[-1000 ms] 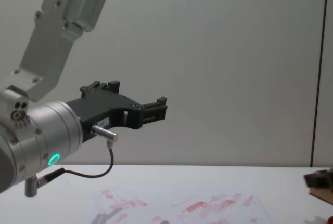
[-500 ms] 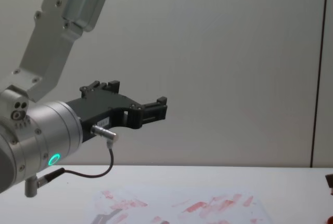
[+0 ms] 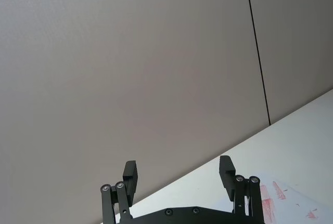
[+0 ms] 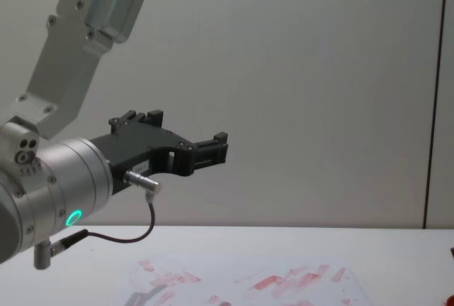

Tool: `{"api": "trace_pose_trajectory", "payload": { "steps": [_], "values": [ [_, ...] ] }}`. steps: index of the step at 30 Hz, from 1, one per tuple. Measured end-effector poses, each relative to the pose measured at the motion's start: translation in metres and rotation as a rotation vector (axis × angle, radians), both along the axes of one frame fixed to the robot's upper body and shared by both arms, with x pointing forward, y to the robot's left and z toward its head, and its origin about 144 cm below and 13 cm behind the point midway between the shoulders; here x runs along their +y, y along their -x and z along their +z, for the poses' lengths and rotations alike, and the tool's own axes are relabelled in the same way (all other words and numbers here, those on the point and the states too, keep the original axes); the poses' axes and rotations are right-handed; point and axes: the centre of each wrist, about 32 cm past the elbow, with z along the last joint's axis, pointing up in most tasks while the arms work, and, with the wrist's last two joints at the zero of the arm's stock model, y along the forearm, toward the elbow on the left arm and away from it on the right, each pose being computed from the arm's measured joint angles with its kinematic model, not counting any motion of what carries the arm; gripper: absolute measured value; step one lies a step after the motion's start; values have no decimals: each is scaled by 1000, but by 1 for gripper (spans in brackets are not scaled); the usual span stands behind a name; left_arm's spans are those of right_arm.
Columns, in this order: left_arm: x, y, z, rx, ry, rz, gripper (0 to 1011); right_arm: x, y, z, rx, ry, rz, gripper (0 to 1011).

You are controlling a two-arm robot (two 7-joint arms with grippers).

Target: Use the one hand to pick up the stamp and affix it onto the A4 paper.

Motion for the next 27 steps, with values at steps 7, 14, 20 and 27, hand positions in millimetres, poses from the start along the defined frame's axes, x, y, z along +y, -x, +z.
{"api": "trace_pose_trajectory", "payload": {
  "steps": [7, 14, 20, 27],
  "values": [
    [0, 0, 0, 0, 0, 0, 1002, -4, 2, -1, 12, 13, -11, 219],
    [0, 0, 0, 0, 0, 0, 1003, -6, 3, -2, 14, 23, -16, 242],
    [0, 0, 0, 0, 0, 0, 1003, -7, 3, -3, 18, 29, -19, 440],
    [0, 0, 0, 0, 0, 0, 1002, -8, 4, -4, 19, 33, -22, 668]
  ]
}}
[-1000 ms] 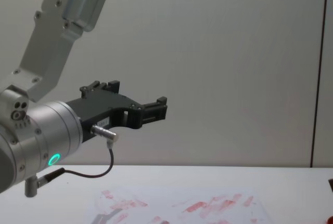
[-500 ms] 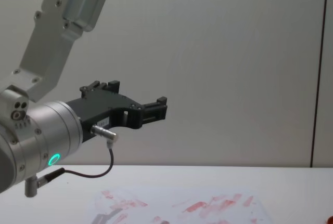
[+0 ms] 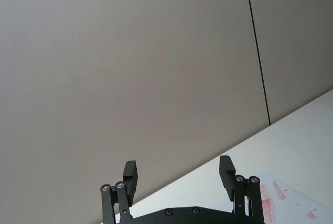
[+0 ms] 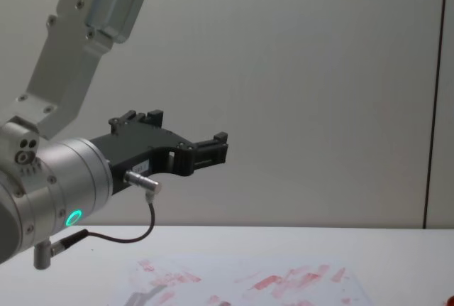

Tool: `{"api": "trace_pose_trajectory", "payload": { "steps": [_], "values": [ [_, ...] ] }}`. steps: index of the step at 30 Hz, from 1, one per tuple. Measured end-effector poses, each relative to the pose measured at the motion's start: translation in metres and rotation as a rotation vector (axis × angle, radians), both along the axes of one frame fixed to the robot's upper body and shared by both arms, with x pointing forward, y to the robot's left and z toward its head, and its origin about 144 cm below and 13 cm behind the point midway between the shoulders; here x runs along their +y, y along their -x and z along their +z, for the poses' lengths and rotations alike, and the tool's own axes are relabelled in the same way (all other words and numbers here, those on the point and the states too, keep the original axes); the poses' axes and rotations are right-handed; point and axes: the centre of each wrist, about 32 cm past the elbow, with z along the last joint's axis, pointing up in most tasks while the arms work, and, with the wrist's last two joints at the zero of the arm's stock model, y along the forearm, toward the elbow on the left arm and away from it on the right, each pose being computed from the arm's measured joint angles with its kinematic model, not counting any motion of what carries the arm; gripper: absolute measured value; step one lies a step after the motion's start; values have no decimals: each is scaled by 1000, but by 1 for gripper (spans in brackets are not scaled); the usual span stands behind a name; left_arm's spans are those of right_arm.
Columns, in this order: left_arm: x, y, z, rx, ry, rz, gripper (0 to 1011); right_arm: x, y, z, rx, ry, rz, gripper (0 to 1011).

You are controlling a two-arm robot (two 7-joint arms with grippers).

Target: Use the one hand to pick up the stamp and affix it onto the A4 paper.

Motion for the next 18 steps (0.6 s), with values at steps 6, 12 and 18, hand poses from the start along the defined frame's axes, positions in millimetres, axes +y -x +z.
{"api": "trace_pose_trajectory", "payload": {
  "steps": [6, 12, 18],
  "values": [
    [0, 0, 0, 0, 0, 0, 1002, -1, 0, 0, 1, 2, -2, 838],
    [0, 0, 0, 0, 0, 0, 1003, -1, 0, -1, 1, 3, -2, 981],
    [0, 0, 0, 0, 0, 0, 1003, -1, 0, -1, 2, 4, -3, 1001]
  ]
}}
